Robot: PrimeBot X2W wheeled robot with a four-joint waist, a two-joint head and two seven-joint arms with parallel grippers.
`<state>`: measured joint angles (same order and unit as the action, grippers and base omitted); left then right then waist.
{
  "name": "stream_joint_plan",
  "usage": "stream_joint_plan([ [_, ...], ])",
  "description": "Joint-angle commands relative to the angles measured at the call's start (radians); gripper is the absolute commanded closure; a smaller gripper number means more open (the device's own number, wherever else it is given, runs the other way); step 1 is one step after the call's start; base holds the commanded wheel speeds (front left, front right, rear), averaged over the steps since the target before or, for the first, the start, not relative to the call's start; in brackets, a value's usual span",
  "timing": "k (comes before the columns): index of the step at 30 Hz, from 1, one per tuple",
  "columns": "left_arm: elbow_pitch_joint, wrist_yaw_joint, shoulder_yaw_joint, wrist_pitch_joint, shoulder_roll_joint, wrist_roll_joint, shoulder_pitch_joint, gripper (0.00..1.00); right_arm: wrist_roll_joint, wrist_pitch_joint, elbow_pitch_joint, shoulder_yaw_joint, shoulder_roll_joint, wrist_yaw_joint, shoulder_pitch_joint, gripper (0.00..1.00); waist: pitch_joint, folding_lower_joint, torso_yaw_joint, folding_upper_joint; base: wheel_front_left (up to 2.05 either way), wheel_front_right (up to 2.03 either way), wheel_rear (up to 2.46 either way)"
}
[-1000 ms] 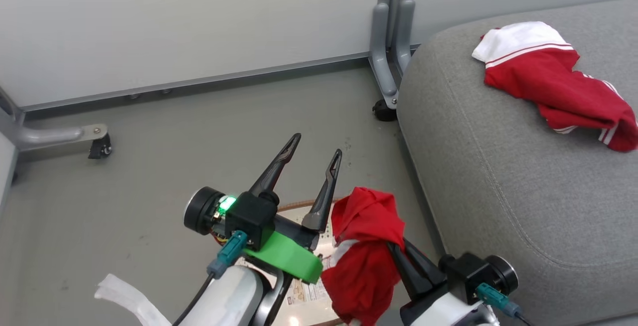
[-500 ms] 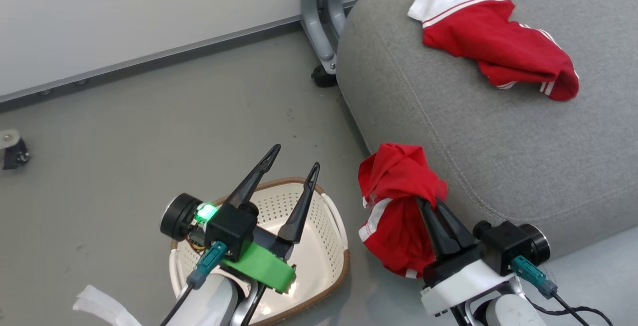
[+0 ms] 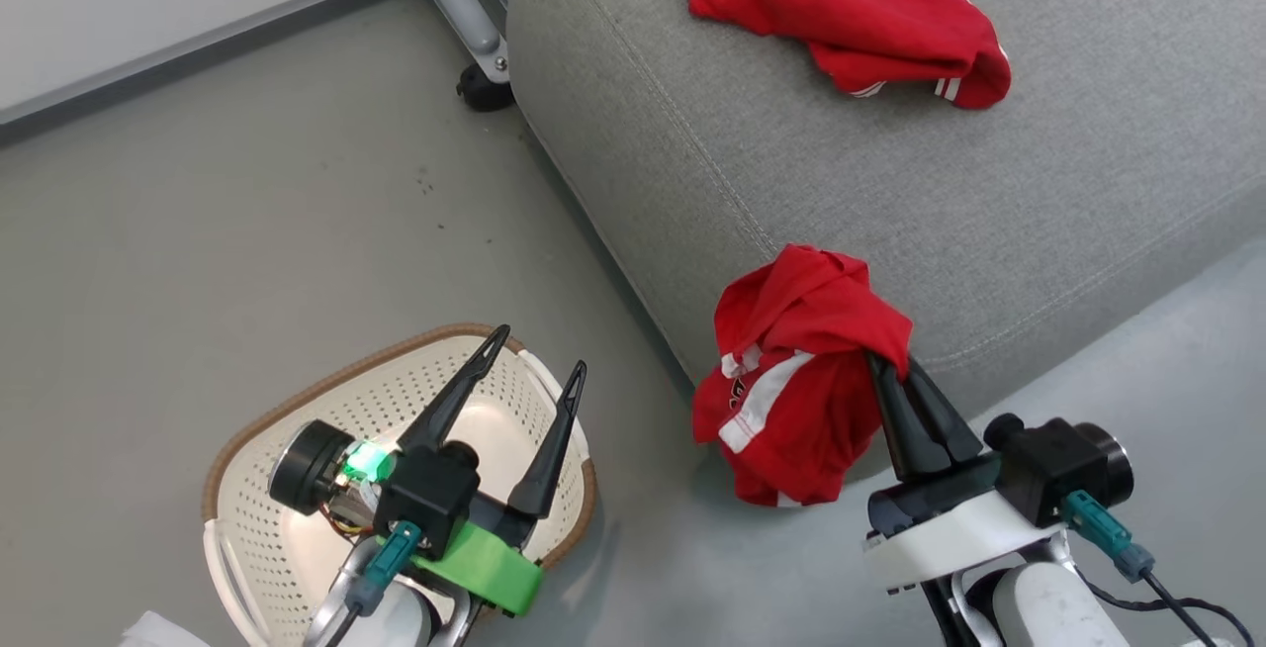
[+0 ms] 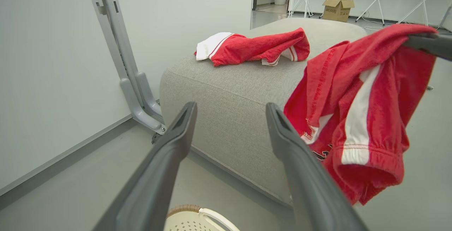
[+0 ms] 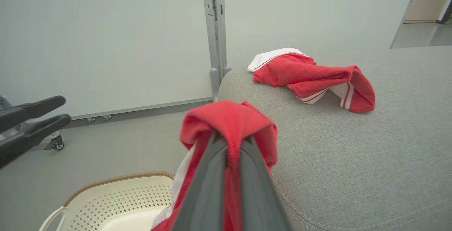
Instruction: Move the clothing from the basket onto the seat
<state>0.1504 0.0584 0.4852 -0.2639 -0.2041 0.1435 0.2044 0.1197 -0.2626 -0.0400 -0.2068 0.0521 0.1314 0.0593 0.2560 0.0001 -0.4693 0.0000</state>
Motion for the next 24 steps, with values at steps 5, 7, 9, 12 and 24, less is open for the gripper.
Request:
stream_joint_plan([
  [5, -0.011, 0.016, -0.015, 0.0, -0.014, -0.036, -0.004, 0.0, -0.001, -0.003, 0.027, 0.045, -0.002, -0.001, 0.101, 1.0, 0.099, -0.0001, -0.025, 0.0, 0.0, 0.0, 0.0],
  [7, -0.014, 0.021, -0.016, 0.0, -0.018, -0.045, 0.009, 0.0, -0.016, -0.003, 0.023, 0.072, -0.002, -0.001, 0.162, 1.0, 0.127, -0.0001, -0.012, 0.0, 0.0, 0.0, 0.0],
  [9, -0.019, 0.029, -0.011, 0.0, -0.021, -0.058, 0.033, 0.0, -0.022, -0.003, 0.021, 0.115, 0.018, -0.001, 0.247, 1.0, 0.164, -0.0001, 0.012, 0.0, 0.0, 0.0, 0.0],
  [12, -0.02, 0.04, -0.003, 0.0, -0.026, -0.07, 0.065, 0.0, -0.02, -0.003, 0.021, 0.172, 0.064, -0.001, 0.375, 1.0, 0.218, -0.0001, 0.049, 0.0, 0.0, 0.0, 0.0],
  [24, -0.037, 0.064, 0.027, -0.001, -0.027, -0.065, 0.198, 0.0, 0.046, -0.003, -0.107, 0.408, 0.357, -0.001, 0.833, 1.0, 0.454, -0.0001, 0.207, 0.0, 0.0, 0.0, 0.0],
])
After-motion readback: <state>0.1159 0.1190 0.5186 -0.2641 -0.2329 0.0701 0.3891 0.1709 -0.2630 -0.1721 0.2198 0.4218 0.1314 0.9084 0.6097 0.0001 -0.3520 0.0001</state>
